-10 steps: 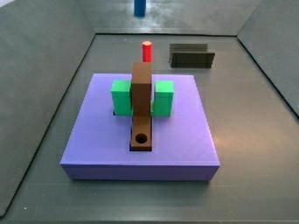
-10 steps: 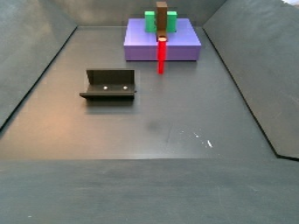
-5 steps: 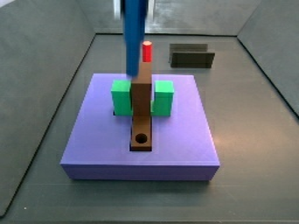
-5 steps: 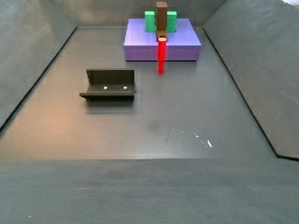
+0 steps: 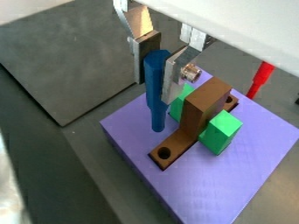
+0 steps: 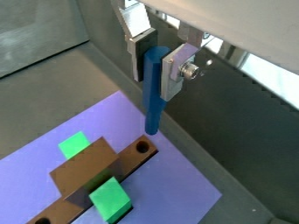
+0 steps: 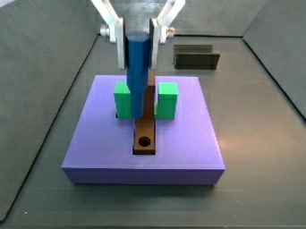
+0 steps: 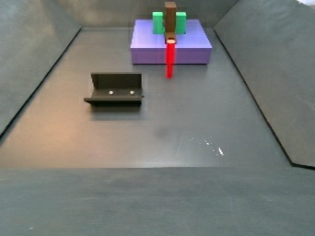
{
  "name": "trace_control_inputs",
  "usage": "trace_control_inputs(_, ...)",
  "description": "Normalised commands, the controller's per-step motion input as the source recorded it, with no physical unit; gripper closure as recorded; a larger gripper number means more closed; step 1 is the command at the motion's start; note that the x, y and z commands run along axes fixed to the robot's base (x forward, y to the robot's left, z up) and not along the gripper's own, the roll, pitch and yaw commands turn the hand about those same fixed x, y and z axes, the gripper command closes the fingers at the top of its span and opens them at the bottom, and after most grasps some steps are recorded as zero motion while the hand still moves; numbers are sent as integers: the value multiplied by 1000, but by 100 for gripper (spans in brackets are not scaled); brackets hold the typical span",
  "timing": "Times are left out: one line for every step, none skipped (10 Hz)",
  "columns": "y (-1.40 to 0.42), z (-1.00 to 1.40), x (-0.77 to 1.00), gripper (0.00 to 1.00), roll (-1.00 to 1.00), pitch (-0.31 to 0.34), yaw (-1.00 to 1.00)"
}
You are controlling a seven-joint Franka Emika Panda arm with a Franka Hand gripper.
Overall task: Pick up the blue object. Move up. Place the blue object on the fixture. Regrasp the blue object. Move to above the board. Insert the blue object.
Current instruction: Insert the blue object.
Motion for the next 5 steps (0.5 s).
trace_control_inputs(0, -406, 297, 100, 96, -101, 234)
trace_control_inputs(0, -340, 114, 100, 0, -89, 171)
trace_control_inputs(0, -443, 109, 100, -151, -93, 89)
trace_control_inputs(0, -471, 31, 100, -193, -113, 17)
trace_control_inputs(34, -254, -109, 100, -90, -70, 0)
